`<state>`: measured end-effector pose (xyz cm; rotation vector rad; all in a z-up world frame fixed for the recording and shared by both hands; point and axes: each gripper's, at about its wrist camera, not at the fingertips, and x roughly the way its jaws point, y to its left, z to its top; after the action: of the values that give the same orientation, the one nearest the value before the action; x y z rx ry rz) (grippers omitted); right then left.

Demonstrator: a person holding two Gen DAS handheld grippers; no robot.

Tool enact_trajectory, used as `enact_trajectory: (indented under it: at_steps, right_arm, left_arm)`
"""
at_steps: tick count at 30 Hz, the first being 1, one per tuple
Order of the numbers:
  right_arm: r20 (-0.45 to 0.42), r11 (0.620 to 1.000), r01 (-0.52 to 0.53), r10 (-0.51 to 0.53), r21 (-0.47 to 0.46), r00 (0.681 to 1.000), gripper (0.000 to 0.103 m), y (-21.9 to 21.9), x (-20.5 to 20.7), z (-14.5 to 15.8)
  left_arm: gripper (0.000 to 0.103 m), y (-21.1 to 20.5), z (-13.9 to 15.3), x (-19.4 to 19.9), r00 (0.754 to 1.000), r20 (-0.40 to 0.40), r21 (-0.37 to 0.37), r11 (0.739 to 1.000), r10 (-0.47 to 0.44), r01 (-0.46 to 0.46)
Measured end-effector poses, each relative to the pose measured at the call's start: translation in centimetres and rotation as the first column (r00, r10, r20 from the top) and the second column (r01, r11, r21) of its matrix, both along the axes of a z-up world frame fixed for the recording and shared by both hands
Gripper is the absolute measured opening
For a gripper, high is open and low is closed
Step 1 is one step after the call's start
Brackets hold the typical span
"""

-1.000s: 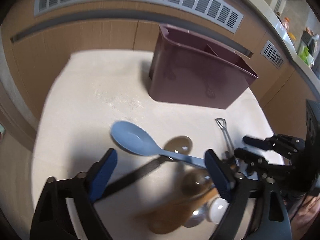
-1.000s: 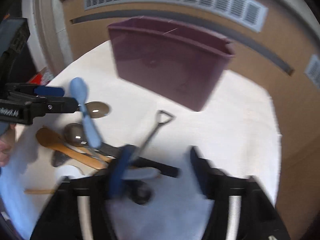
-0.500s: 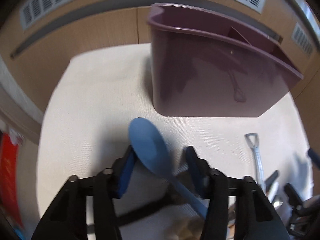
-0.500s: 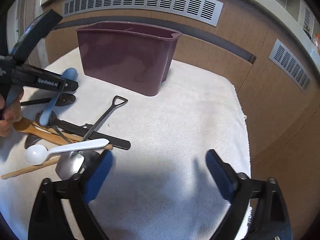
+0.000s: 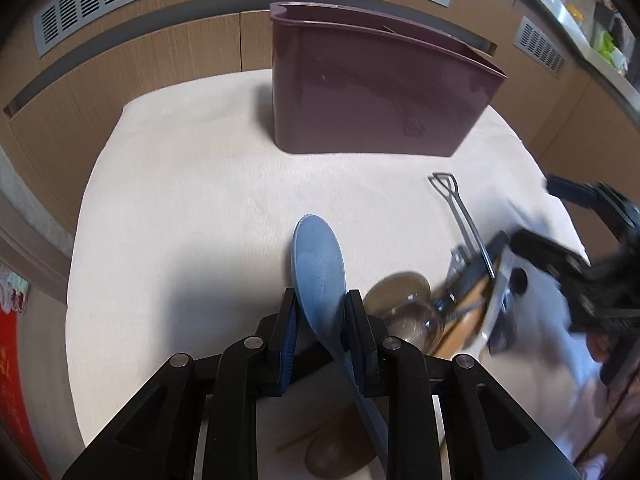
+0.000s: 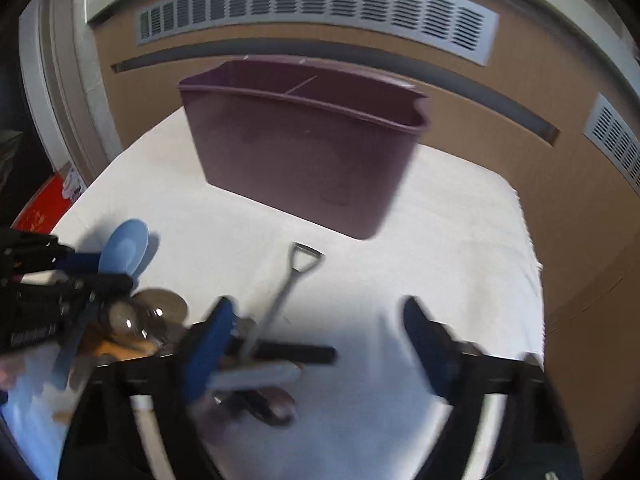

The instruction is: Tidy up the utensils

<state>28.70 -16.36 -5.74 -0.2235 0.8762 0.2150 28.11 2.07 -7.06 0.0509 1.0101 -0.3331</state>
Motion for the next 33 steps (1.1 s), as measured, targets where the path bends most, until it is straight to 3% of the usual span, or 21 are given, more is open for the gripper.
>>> enact_trajectory:
  at_steps: [4, 5, 6, 8, 15, 21, 26, 29, 33]
  right_arm:
    - [-0.073, 1.0, 0.032, -0.031, 0.001, 0.997, 0.049, 1.7, 2.2, -1.3]
    - [-0.086, 0.999, 0.039, -0.039, -0.005, 0.995, 0.041, 2.0, 2.5, -1.6]
    - [-0.111, 0.999, 0.04, -0.042, -0.016, 0.993, 0.025, 2.4, 2.7, -2.0]
    - [-0.124, 1.0, 0.023, -0.024, -0.004, 0.992, 0.011, 2.8, 2.6, -2.2]
    - [-0.118, 1.0, -0.017, 0.018, 0.011, 0.993, 0.007, 2.5, 0.4, -1.4]
    - [-0.086, 1.0, 0.0, 0.002, 0.024, 0.996, 0.007, 1.0, -1.6, -0.7]
    - [-0.062, 0.998, -0.002, 0.006, 0.063, 0.998, 0.006, -0.3, -2.4, 0.0]
    - [-0.033, 0.995, -0.003, 0.006, 0.1, 0.999, 0.006, -1.2, -3.0, 0.8]
    - [0.012, 0.989, -0.007, 0.005, 0.149, 1.0, 0.005, -2.4, -4.3, 2.1]
  left_arm:
    - [0.024, 1.1, -0.1, -0.1, 1.0, -0.003, -0.036, 0.999, 0.006, -0.006]
    - [0.025, 1.4, -0.2, 0.0, 1.0, -0.004, -0.05, 0.999, 0.007, -0.008]
    - [0.025, 1.4, -0.2, -0.2, 1.0, -0.005, -0.06, 0.998, 0.009, -0.009]
    - [0.025, 1.5, -0.1, -0.8, 1.0, -0.009, -0.075, 0.997, 0.01, -0.011]
    - [0.036, 1.1, 0.0, 0.0, 0.998, -0.061, -0.092, 0.996, -0.001, -0.005]
    - [0.036, -1.3, 0.2, 2.5, 0.997, -0.08, 0.034, 0.999, -0.015, 0.018]
    - [0.031, -2.9, 0.2, 2.3, 0.998, -0.039, 0.138, 0.989, -0.044, 0.049]
    - [0.031, -2.3, 0.8, 0.7, 1.0, 0.015, 0.086, 0.996, -0.021, 0.019]
    - [0.03, -1.3, 3.6, -2.9, 0.987, 0.153, -0.043, 0.998, 0.044, -0.038]
